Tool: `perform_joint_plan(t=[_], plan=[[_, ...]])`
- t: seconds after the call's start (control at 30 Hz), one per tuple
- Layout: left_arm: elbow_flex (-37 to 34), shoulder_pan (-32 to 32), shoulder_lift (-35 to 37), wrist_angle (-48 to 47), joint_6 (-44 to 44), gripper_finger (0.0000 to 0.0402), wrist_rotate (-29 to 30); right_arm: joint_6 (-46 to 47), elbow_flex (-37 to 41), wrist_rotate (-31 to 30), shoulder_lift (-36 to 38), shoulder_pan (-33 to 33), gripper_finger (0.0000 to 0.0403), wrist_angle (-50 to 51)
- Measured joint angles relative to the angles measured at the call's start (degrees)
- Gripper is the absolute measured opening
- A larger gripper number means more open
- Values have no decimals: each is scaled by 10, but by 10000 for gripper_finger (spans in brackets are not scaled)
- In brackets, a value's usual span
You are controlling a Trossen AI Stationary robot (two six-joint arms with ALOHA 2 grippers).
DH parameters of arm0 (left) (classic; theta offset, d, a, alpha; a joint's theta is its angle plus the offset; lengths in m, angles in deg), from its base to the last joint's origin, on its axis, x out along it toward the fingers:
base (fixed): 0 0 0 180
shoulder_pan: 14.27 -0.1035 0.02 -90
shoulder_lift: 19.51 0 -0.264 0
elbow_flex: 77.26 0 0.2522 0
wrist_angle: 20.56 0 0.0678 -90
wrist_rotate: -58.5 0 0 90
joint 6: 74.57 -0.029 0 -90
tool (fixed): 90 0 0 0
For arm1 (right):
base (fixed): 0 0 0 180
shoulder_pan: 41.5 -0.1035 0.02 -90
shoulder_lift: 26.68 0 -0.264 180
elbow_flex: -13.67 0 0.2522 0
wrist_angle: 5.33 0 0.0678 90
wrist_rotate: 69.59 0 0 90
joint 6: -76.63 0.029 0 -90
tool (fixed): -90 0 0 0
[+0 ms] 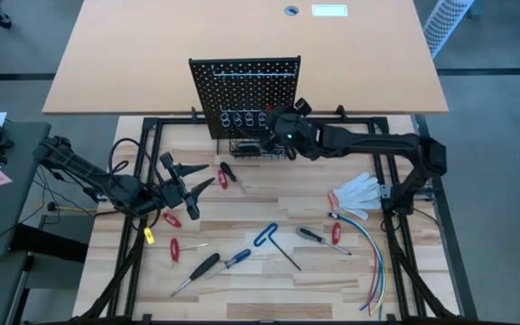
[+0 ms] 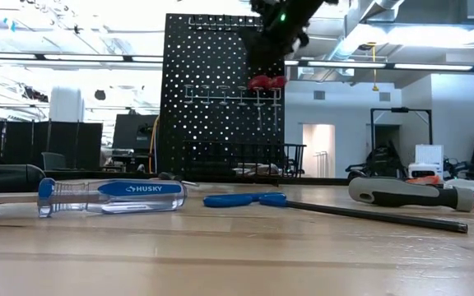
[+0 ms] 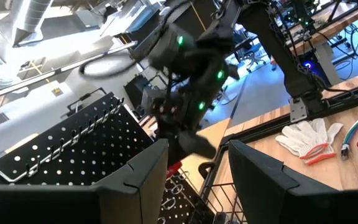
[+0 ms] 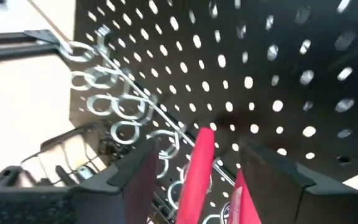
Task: Hang tools onto peg board
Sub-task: Hang the red Allen wrench on the pegboard
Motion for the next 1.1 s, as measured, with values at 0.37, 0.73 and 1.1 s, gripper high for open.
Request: perform_joint_plan(t=[0.37,0.73,1.1], plan=[[0,0,0,-16,28,166,0,-32,-1,68,56,-132,218,185],[0,-12,0,-39,51,166,5,303,246,84,111,-288,206,240],[12,-20,0,-65,100,166,15,733,264,278,111,-433,205,387]])
